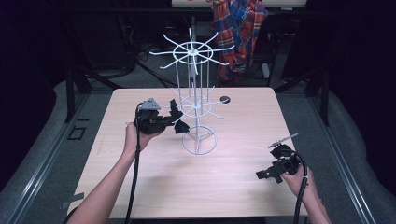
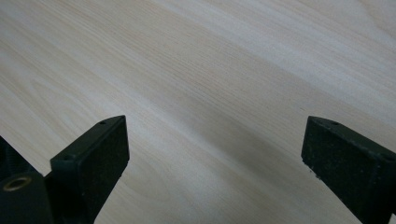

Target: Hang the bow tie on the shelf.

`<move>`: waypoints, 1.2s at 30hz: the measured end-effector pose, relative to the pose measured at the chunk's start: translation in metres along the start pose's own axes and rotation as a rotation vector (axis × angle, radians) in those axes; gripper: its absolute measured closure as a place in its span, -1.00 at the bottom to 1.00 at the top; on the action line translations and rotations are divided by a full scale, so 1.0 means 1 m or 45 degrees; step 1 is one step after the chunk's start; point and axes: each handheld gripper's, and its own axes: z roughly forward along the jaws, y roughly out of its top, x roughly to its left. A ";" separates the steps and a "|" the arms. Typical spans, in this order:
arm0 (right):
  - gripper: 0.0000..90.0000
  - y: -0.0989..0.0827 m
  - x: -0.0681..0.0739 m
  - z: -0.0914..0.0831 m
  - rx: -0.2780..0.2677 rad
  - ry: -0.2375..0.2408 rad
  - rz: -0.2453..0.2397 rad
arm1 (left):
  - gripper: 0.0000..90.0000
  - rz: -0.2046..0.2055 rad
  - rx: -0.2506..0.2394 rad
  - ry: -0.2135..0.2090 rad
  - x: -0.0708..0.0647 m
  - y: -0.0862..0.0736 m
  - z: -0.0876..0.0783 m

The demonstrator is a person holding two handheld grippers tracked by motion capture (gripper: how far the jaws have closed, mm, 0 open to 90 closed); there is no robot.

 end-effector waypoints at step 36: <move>-0.88 0.003 0.007 -0.007 -0.039 -0.032 -0.016 | -0.66 -0.111 0.163 0.167 0.000 -0.020 -0.063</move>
